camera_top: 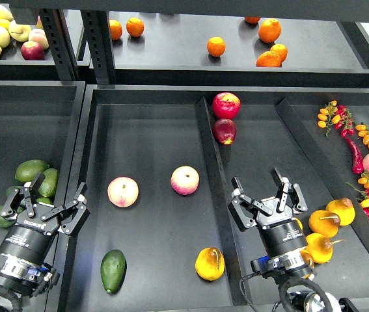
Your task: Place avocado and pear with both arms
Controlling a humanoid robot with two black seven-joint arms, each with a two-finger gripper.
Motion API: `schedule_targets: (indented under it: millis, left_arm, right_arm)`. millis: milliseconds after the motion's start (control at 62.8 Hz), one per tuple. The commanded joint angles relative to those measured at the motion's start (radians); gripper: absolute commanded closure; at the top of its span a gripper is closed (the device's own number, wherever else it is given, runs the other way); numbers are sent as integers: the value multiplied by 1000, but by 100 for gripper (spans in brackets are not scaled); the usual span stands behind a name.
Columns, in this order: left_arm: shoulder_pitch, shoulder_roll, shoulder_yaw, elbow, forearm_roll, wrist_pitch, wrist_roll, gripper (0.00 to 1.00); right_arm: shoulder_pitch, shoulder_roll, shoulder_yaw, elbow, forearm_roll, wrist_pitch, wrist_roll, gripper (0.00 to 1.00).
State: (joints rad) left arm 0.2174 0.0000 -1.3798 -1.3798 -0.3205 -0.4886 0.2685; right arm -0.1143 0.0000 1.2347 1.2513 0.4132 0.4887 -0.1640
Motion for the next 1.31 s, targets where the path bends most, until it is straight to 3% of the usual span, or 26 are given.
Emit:
schedule_targets:
  millis: [0,1290]
  left_arm:
    - [0,0,-1,1,0,0,1,0]
    - [3,0,8,-4,0,0,0,0]
  right_arm:
    - [1,0,0,-1,-1,0,0,0]
    - [-94,-40,83,4,-2,0,0,0]
